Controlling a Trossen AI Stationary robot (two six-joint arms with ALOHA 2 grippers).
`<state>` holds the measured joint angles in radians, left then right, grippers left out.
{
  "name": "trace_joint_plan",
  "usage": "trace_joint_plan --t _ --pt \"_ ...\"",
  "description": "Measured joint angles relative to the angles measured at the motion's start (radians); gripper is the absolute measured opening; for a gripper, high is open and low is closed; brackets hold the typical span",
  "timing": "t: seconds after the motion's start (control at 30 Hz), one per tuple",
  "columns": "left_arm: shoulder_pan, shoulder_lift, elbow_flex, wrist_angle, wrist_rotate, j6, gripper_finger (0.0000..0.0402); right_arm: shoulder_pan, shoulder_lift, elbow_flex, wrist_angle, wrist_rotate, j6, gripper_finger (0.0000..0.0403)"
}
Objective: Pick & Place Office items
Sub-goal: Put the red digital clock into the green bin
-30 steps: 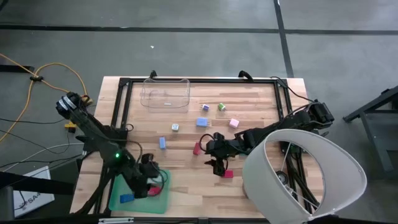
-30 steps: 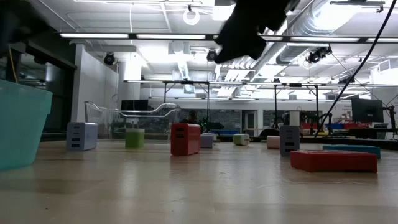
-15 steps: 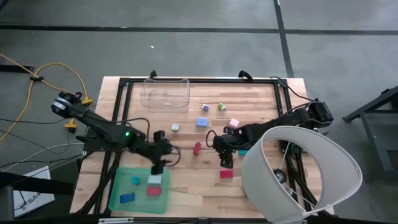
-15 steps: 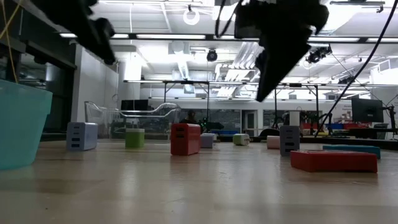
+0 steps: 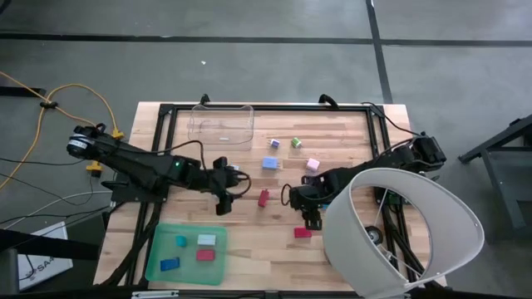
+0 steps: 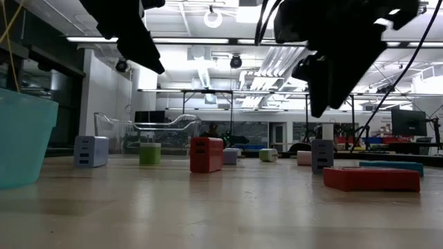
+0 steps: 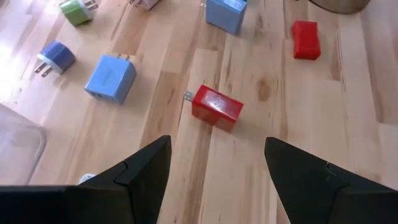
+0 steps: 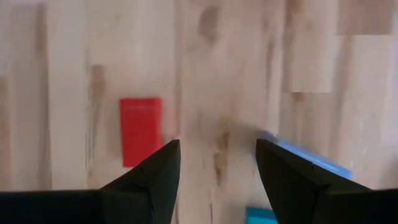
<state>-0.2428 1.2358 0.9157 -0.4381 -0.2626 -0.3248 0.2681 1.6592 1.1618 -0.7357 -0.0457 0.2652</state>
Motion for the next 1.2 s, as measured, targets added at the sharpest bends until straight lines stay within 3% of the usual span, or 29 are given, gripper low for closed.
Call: trace_joint_plan --t 0.2,0.37,0.6,1.2 --pt "0.0 0.0 0.0 0.0 0.002 -0.021 0.0253 0.062 0.0 0.0 -0.012 -0.004 -0.003 0.0197" --pt "0.0 0.0 0.0 0.0 0.002 -0.021 0.0253 0.104 0.0 0.0 0.019 0.07 0.003 0.0197" --pt "0.0 0.0 0.0 -0.001 0.002 -0.023 0.0253 0.097 0.0 0.0 0.059 0.095 0.026 0.0197" --pt "0.0 0.001 0.0 0.03 0.001 -0.023 0.0253 0.002 0.064 0.0 0.123 -0.13 -0.056 0.0197"
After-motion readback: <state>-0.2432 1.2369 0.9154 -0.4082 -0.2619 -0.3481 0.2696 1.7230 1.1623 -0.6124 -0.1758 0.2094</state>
